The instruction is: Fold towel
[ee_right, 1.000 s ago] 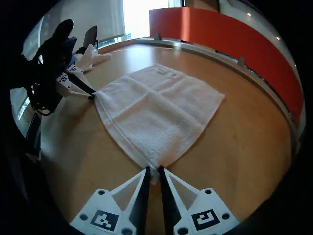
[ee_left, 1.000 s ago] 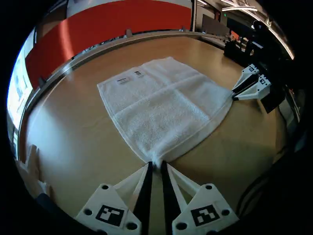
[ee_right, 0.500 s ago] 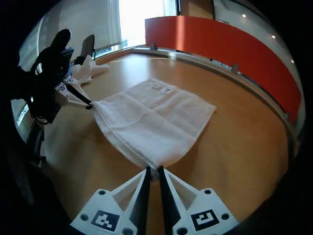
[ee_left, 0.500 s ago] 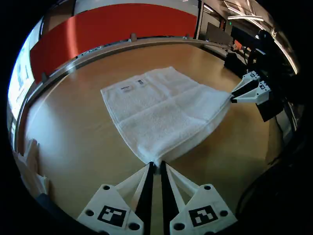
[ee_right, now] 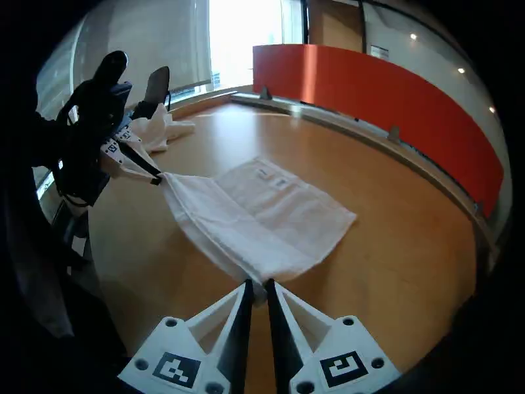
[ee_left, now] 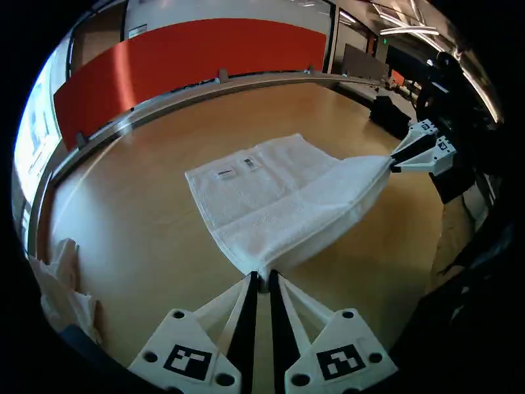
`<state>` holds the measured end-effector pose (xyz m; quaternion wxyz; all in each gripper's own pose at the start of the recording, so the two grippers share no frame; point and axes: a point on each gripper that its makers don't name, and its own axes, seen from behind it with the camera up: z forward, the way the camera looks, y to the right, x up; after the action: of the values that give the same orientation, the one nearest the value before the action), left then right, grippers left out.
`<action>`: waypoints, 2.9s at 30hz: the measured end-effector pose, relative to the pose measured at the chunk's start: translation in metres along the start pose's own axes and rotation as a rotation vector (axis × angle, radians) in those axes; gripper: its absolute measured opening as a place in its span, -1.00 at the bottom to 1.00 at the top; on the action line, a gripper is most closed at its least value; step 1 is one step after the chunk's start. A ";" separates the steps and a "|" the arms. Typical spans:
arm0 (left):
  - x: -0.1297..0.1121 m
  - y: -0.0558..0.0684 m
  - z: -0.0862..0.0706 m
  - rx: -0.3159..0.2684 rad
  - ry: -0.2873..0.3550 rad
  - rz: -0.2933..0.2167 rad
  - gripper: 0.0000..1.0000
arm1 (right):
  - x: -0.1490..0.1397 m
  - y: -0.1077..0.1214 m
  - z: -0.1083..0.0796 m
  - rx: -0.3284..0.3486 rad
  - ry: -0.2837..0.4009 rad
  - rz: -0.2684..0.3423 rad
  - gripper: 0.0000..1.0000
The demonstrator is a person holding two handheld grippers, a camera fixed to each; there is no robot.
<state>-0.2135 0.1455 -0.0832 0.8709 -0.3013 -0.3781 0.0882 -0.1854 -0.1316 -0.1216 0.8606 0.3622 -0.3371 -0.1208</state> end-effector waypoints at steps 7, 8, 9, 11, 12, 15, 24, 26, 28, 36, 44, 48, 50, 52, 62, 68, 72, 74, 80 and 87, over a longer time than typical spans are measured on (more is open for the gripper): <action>0.000 0.012 -0.017 -0.003 -0.002 -0.029 -0.74 | 0.004 -0.006 -0.018 0.014 0.003 0.003 -0.67; 0.000 0.014 -0.019 -0.004 -0.002 -0.033 -0.74 | 0.005 -0.007 -0.020 0.015 0.004 0.002 -0.67; 0.000 0.015 -0.021 -0.004 -0.002 -0.037 -0.74 | 0.006 -0.007 -0.022 0.016 0.004 0.001 -0.67; -0.002 0.019 -0.024 -0.008 -0.007 -0.045 -0.74 | 0.006 -0.008 -0.025 0.021 0.002 -0.001 -0.67; -0.003 0.021 -0.026 -0.010 -0.009 -0.049 -0.74 | 0.007 -0.009 -0.026 0.024 0.001 -0.002 -0.67; -0.007 0.027 -0.030 -0.018 -0.018 -0.058 -0.74 | 0.005 -0.011 -0.030 0.033 -0.007 -0.004 -0.68; -0.007 0.038 -0.043 -0.029 -0.029 -0.063 -0.74 | 0.004 -0.014 -0.035 0.046 -0.015 -0.005 -0.67; -0.007 0.039 -0.043 -0.030 -0.030 -0.063 -0.74 | 0.004 -0.014 -0.036 0.048 -0.015 -0.005 -0.67; -0.007 0.039 -0.043 -0.032 -0.030 -0.063 -0.74 | 0.004 -0.013 -0.036 0.049 -0.016 -0.006 -0.67; -0.003 0.037 -0.039 -0.040 -0.039 -0.068 -0.74 | 0.005 -0.008 -0.031 0.048 -0.021 -0.006 -0.67; 0.016 0.020 -0.024 -0.033 -0.033 -0.063 -0.74 | 0.013 0.012 -0.017 0.033 -0.029 -0.010 -0.67; 0.028 0.007 -0.011 -0.018 -0.029 -0.055 -0.74 | 0.020 0.028 -0.005 0.019 -0.033 -0.010 -0.67; 0.034 -0.001 -0.003 -0.008 -0.031 -0.053 -0.74 | 0.024 0.036 0.003 0.012 -0.033 -0.010 -0.67; 0.039 -0.009 0.005 0.002 -0.034 -0.049 -0.75 | 0.028 0.044 0.010 0.005 -0.035 -0.010 -0.67; 0.064 -0.040 0.033 0.057 -0.070 -0.019 -0.74 | 0.038 0.071 0.034 -0.029 -0.049 -0.005 -0.67; 0.067 -0.048 0.042 0.071 -0.097 -0.007 -0.74 | 0.041 0.077 0.039 -0.037 -0.047 0.013 -0.67; 0.068 -0.049 0.045 0.072 -0.104 0.002 -0.74 | 0.040 0.080 0.041 -0.038 -0.048 0.021 -0.67; 0.068 -0.050 0.047 0.070 -0.108 0.006 -0.74 | 0.040 0.082 0.043 -0.038 -0.050 0.024 -0.67; 0.067 -0.055 0.060 0.071 -0.120 0.015 -0.74 | 0.038 0.090 0.050 -0.038 -0.062 0.030 -0.67; 0.066 -0.067 0.082 0.081 -0.133 0.025 -0.70 | 0.033 0.101 0.064 -0.043 -0.082 0.043 -0.67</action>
<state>-0.2306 0.1548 0.0403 0.8543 -0.2638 -0.4274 0.1341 -0.2069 -0.1102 -0.0016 0.8560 0.3309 -0.3773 -0.1244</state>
